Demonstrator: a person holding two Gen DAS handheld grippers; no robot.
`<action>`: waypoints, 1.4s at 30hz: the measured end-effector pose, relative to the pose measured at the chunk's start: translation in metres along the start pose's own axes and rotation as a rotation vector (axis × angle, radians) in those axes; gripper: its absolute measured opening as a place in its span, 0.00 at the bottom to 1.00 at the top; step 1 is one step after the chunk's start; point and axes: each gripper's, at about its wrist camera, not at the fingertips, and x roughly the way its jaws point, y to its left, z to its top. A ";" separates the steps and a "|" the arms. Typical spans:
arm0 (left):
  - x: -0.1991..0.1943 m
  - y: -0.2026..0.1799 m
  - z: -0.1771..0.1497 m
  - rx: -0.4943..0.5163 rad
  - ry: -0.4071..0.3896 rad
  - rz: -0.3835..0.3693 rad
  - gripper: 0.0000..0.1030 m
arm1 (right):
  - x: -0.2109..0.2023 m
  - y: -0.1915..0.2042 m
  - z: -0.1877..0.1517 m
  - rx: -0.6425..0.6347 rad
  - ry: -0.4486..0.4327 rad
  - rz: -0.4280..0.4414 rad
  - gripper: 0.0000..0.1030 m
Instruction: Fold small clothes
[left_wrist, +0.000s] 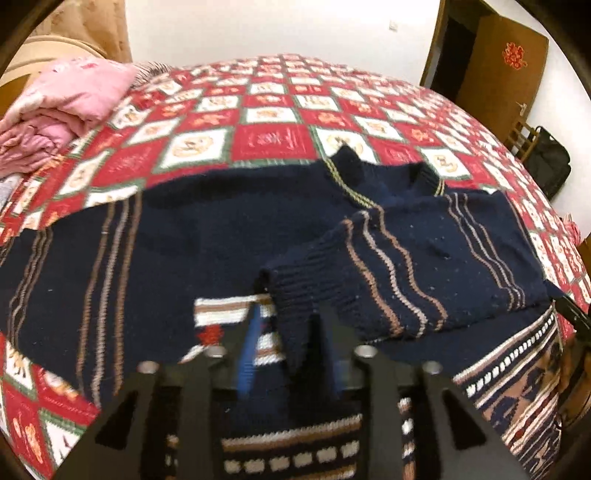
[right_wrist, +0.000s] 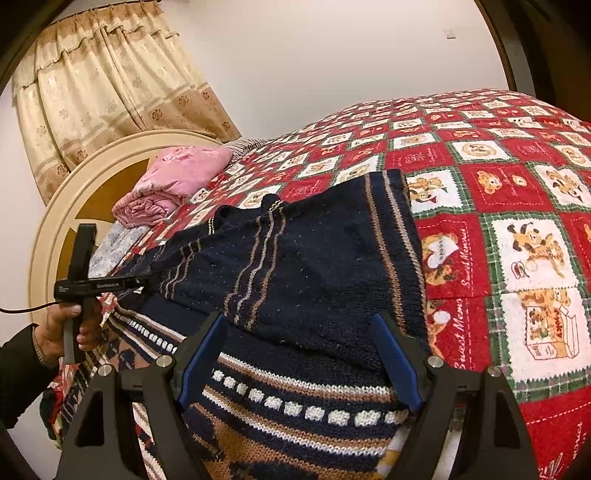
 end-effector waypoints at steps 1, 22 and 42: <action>-0.008 0.002 -0.003 0.008 -0.027 0.002 0.54 | 0.000 0.000 0.000 0.001 -0.001 0.000 0.79; -0.066 0.263 -0.053 -0.379 -0.118 0.413 0.78 | -0.003 0.004 -0.001 -0.020 -0.010 -0.058 0.79; -0.033 0.431 -0.022 -0.732 -0.139 0.382 0.67 | 0.010 0.018 -0.003 -0.098 0.046 -0.176 0.79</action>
